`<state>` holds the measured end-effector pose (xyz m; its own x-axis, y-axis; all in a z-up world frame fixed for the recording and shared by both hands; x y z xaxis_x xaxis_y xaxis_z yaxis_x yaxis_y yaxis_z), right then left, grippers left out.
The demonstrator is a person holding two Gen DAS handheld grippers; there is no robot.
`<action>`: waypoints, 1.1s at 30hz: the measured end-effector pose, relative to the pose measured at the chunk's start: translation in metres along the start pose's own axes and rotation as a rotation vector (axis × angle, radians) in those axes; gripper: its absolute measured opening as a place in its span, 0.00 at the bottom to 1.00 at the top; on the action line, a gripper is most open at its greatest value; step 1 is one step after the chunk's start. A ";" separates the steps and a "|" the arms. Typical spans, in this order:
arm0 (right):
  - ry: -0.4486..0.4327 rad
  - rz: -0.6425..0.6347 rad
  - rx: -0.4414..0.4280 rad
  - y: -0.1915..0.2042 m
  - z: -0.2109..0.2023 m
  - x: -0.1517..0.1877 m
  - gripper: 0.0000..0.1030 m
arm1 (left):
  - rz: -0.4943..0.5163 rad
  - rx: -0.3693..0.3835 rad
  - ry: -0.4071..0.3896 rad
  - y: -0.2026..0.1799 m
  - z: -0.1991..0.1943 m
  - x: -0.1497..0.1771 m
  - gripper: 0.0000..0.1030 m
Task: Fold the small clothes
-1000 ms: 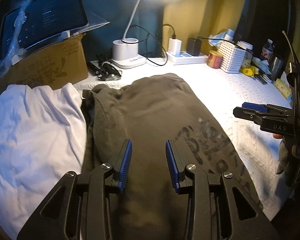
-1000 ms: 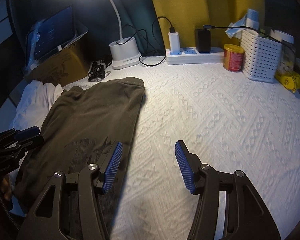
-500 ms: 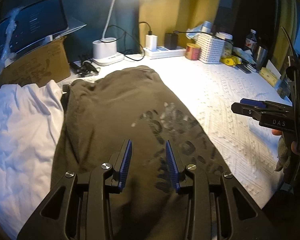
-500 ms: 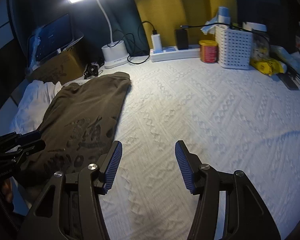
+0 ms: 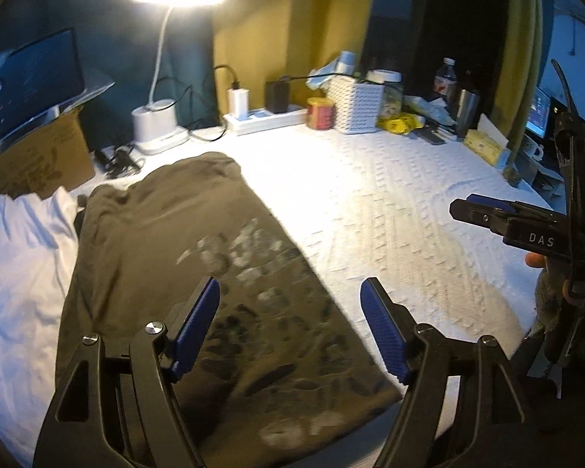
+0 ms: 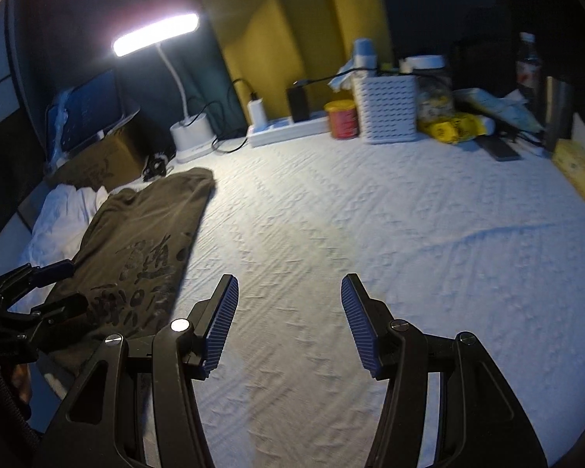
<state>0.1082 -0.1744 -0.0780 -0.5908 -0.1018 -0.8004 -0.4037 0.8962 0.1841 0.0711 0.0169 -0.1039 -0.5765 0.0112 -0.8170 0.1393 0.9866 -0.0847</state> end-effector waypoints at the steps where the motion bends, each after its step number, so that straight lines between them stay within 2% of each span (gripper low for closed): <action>1: -0.007 0.001 0.008 -0.004 -0.004 -0.001 0.57 | 0.004 0.002 0.000 -0.003 0.000 -0.001 0.72; 7: -0.046 0.012 0.053 -0.028 -0.029 -0.005 0.57 | 0.039 0.005 -0.047 -0.026 -0.008 -0.018 0.72; 12: -0.080 0.029 0.077 -0.046 -0.048 -0.011 0.57 | 0.108 -0.032 -0.116 -0.040 -0.021 -0.035 0.73; 13: -0.088 0.029 0.080 -0.048 -0.051 -0.012 0.57 | 0.107 -0.028 -0.128 -0.042 -0.024 -0.038 0.76; 14: -0.095 0.028 0.083 -0.049 -0.054 -0.014 0.57 | 0.101 -0.021 -0.141 -0.043 -0.027 -0.041 0.87; 16: -0.115 0.025 0.092 -0.053 -0.061 -0.018 0.57 | 0.072 -0.011 -0.181 -0.043 -0.034 -0.049 0.98; 20: -0.155 0.022 0.103 -0.056 -0.075 -0.026 0.57 | 0.057 -0.034 -0.248 -0.044 -0.047 -0.066 0.98; 23: -0.190 0.018 0.103 -0.057 -0.087 -0.035 0.64 | 0.066 -0.031 -0.280 -0.048 -0.056 -0.075 0.98; 33: -0.314 -0.027 0.108 -0.048 -0.132 -0.072 0.65 | 0.128 -0.030 -0.421 -0.065 -0.092 -0.101 0.98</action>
<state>0.0780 -0.2666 0.0461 -0.3304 -0.0032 -0.9438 -0.3297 0.9374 0.1122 0.0463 -0.0332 0.0369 -0.1770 0.0725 -0.9815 0.1610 0.9860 0.0438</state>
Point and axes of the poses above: each gripper's, at about its wrist camera, not at the fingertips, and z roughly the way its jaws point, y to its left, x to its underside, the point moved 6 cm from there along z, roughly the way its jaws point, and after that the axes turned 7 degrees about -y, right-handed, at the moved point
